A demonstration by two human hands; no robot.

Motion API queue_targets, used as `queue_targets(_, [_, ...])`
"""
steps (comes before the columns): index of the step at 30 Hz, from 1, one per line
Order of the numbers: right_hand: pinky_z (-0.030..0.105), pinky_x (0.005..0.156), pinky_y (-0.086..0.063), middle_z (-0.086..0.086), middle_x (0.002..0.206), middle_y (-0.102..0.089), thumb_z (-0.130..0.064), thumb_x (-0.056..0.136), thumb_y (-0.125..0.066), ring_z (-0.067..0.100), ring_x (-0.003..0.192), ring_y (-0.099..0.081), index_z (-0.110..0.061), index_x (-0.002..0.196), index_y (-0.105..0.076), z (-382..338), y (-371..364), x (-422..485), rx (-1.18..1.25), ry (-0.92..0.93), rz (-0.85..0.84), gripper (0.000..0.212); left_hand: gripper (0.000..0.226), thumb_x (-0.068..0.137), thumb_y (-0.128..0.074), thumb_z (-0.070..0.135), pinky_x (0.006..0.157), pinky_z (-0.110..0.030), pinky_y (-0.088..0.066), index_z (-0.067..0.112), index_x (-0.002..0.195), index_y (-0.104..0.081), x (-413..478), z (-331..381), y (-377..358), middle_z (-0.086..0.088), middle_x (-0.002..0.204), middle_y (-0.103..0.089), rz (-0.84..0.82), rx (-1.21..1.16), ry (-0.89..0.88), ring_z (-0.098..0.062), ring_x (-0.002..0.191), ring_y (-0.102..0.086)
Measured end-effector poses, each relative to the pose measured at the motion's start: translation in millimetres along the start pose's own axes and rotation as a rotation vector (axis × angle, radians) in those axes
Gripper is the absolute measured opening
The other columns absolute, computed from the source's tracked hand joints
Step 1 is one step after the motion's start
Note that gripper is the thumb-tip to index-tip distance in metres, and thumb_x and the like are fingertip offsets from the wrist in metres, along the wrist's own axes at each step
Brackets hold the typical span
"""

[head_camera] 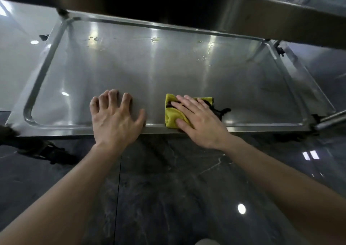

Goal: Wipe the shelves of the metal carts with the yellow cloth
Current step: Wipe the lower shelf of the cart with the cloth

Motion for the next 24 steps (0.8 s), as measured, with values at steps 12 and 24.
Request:
queue_targets(12, [0.045,0.135,0.000,-0.014,0.179,-0.001,-0.066,0.110,-0.023,0.003,0.163,0.008,-0.037,0.170,-0.016,94.0,9.3,-36.1,-0.052,-0.135,0.035,0.067,0.071,0.094,-0.022,0.057,0.130,-0.059,-0.017,0.018,0.148,-0.046,15.2,84.7,5.6,-0.016,0.155,-0.038,-0.064,-0.035,-0.088,-0.038,0.151,-0.032])
queue_targets(24, [0.043,0.133,0.004,-0.006,0.180,-0.009,-0.063,0.109,-0.025,0.015,0.165,-0.004,-0.035,0.170,-0.019,152.2,43.5,146.8,0.023,-0.262,0.018,0.068,0.040,0.102,-0.041,0.048,0.117,-0.050,-0.034,0.022,0.130,-0.054,7.2,127.6,-24.6,-0.006,0.132,-0.047,-0.003,-0.007,-0.092,-0.031,0.129,-0.044])
Point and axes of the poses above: each hand's wrist, its own x-axis towards the middle knuckle, its own y-axis out of the back of the hand, z = x × y, the point moved 1 cm from there along x, towards the middle knuckle
